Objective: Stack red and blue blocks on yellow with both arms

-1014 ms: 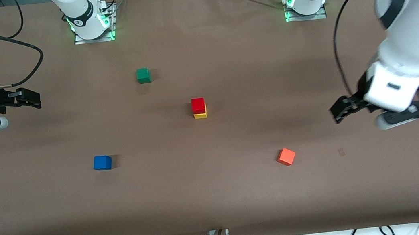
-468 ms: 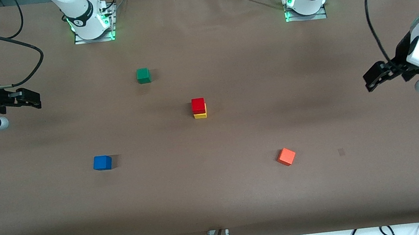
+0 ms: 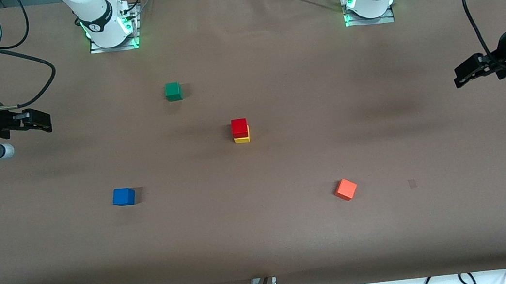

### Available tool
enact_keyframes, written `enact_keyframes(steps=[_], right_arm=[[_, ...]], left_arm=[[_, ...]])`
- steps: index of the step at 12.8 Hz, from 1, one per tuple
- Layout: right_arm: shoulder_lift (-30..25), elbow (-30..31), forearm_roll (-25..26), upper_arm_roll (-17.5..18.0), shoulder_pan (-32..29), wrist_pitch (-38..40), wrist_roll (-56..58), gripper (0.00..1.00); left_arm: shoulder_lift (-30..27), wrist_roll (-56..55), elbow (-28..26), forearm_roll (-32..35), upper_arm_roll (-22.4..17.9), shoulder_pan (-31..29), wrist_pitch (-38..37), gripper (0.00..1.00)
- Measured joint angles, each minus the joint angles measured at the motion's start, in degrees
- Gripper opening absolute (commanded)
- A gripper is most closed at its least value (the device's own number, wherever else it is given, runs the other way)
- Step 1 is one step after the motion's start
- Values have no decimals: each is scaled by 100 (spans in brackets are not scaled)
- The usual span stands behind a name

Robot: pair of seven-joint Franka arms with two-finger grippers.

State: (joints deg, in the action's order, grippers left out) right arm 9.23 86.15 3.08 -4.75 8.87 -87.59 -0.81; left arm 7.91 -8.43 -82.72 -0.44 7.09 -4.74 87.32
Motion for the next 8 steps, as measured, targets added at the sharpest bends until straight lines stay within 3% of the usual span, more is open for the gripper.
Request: enact_keyframes(steps=[3, 8], right_arm=[[-1, -8, 0, -2, -39, 0, 0, 100], [0, -8, 0, -3, -49, 1, 0, 100]], left_arm=[[-245, 17, -343, -40, -22, -41, 5, 100], [-256, 96, -450, -40, -25, -261, 12, 100]])
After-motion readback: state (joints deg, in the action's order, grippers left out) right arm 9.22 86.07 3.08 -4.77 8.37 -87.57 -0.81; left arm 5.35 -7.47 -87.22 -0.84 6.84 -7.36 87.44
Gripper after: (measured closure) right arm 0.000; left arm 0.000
